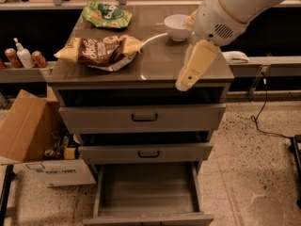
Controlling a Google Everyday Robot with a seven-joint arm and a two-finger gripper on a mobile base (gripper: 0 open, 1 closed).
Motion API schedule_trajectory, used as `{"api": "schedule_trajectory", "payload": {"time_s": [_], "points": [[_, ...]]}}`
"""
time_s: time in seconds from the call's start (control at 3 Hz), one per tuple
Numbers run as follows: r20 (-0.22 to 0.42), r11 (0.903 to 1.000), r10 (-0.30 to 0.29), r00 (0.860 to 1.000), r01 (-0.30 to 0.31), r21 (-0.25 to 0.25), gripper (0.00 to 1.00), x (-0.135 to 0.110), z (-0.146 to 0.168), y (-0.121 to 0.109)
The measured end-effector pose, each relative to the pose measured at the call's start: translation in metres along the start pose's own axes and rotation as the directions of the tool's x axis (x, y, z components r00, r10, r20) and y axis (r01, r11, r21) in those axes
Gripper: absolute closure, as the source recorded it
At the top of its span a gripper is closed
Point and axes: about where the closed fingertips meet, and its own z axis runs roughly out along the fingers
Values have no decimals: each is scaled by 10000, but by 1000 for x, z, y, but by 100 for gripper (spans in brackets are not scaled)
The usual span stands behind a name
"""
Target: Place brown chip bag into bottom drawer
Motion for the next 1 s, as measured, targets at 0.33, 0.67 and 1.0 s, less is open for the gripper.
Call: {"api": "schedule_trajectory", "payload": {"time_s": [0.33, 0.67, 1.0], "points": [[0, 10000, 0, 10000, 0, 0, 0, 0, 0, 0], [-992, 9997, -200, 9949, 189, -121, 0, 15, -18, 9], [-2247, 9994, -290, 9740, 245, -228, 0, 37, -33, 9]]}}
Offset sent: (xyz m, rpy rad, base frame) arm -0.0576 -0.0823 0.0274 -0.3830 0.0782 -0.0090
